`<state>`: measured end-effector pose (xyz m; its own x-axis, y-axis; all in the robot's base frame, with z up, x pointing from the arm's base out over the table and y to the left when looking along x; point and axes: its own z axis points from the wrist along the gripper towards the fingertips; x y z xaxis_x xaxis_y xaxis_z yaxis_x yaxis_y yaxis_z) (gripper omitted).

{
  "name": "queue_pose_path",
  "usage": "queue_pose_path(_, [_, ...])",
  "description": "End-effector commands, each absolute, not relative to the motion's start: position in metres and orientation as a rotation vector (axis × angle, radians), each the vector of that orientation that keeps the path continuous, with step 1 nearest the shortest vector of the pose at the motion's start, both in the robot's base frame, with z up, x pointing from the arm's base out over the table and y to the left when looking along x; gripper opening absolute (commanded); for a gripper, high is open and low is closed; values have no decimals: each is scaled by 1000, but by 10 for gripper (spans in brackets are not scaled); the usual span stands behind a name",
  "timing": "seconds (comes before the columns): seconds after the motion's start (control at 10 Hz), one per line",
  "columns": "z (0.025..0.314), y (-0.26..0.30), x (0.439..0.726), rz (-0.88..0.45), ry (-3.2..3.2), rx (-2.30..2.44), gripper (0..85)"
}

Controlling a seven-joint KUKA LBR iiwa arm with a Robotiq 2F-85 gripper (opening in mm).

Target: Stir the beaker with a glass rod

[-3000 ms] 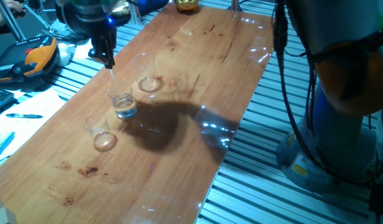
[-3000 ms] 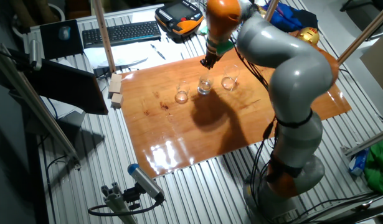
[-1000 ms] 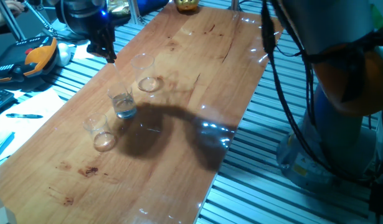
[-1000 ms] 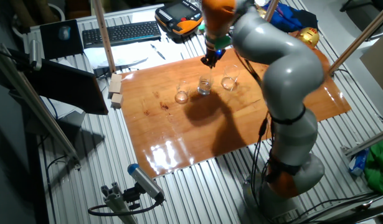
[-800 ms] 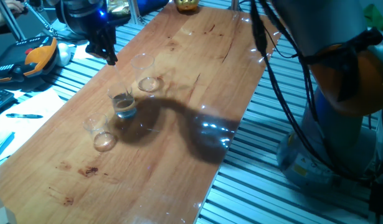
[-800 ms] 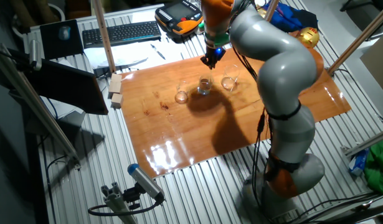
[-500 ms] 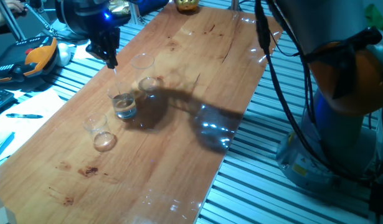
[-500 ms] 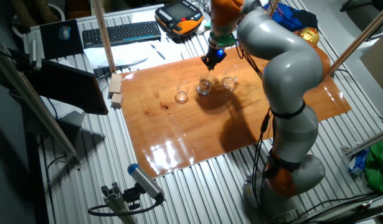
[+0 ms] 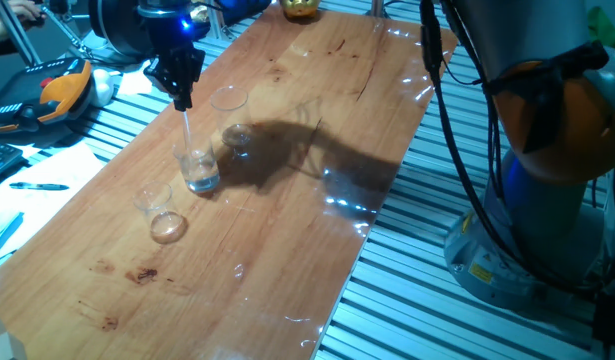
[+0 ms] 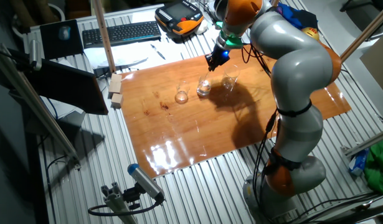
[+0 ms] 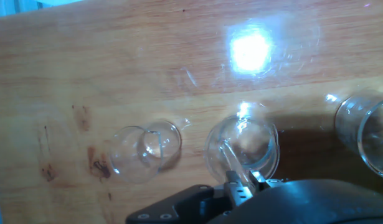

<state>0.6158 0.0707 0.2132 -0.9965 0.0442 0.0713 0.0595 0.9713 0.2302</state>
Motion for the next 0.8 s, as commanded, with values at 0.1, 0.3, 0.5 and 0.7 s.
queue_pose_path(0.1, [213, 67, 617, -331, -3065, -53, 0])
queue_pose_path(0.3, [216, 63, 618, -302, -3078, -34, 0])
queue_pose_path(0.5, [212, 61, 618, -313, -3089, -38, 0])
queue_pose_path(0.7, [210, 60, 617, -316, -3092, -41, 0])
